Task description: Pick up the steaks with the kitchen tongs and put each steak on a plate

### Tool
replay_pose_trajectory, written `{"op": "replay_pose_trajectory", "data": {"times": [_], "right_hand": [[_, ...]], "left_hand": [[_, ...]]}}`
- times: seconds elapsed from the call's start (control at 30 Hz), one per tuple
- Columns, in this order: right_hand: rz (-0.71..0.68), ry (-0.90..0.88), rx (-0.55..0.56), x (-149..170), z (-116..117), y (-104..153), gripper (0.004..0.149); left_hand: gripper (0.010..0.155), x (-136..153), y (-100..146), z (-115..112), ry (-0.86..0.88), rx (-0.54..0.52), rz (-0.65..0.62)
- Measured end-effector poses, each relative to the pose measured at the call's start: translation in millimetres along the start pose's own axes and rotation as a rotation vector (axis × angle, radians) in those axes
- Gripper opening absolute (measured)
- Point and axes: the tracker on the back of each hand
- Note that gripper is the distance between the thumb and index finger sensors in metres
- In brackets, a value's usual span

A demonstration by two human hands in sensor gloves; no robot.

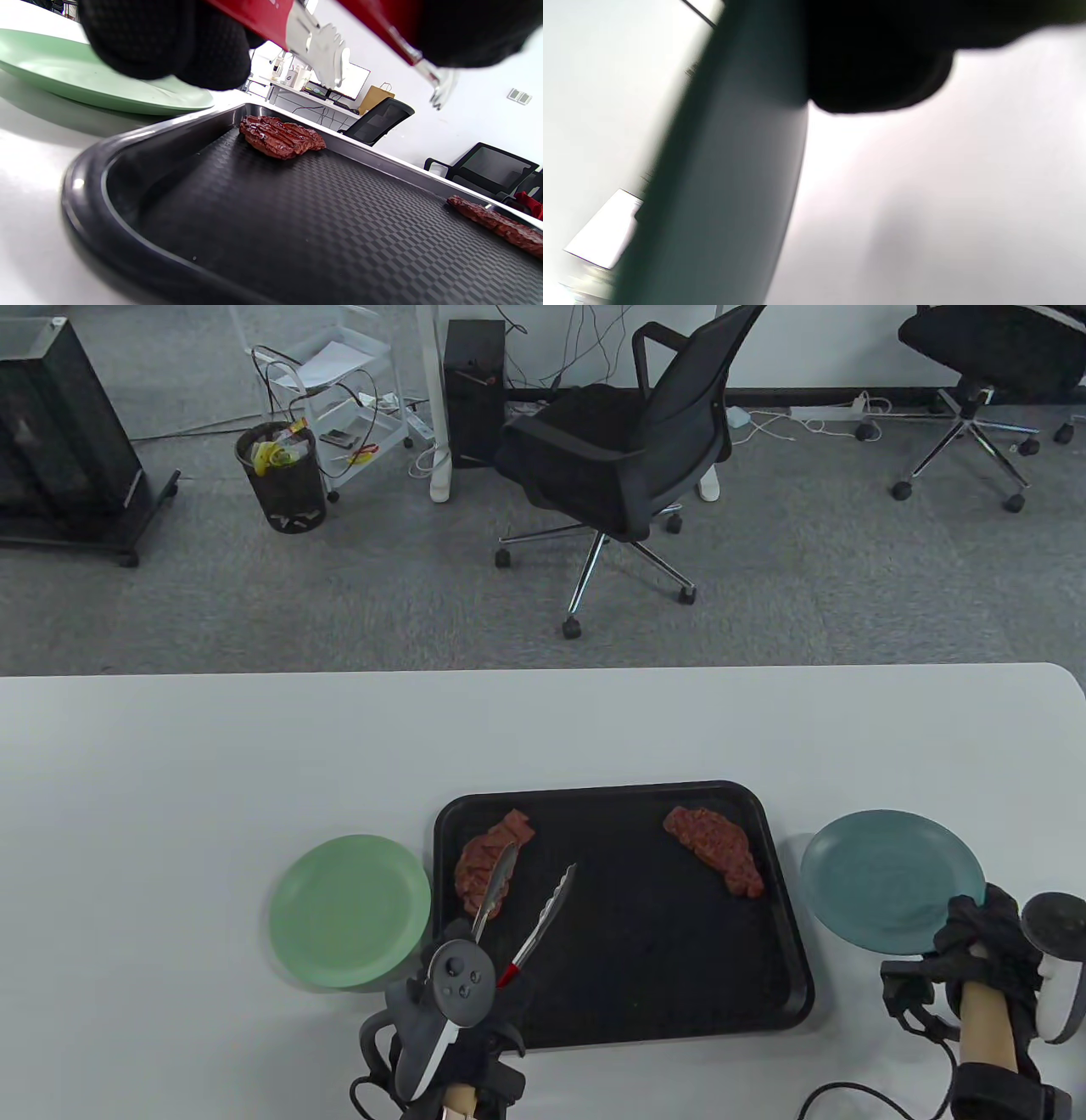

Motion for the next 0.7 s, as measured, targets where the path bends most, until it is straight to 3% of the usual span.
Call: {"op": "replay_pose_trajectory", "data": {"times": [0.23, 0.47, 0.7], "right_hand": [[-0.183, -0.071, -0.215, -21.0, 59.0, 39.8, 0.051], [-0.147, -0.145, -0.440, -17.2, 115.6, 70.0, 0.051], [-0.185, -0.076, -0.441, -17.3, 121.7, 80.4, 0.052]], "left_hand": [[0.093, 2.3, 0.1, 0.8, 0.008, -0.026, 0.014], [0.094, 4.3, -0.3, -1.4, -0.010, -0.036, 0.028], [0.094, 9.5, -3.2, -3.9, -0.023, -0.027, 0.061]]}}
Point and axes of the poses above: the tracker on the back of each hand, its own x axis roughly to the little-finger side, its own y axis roughly from the fingertips to the wrist, z = x × y, and after that the axes turned 9 degrees about -x, right-handed
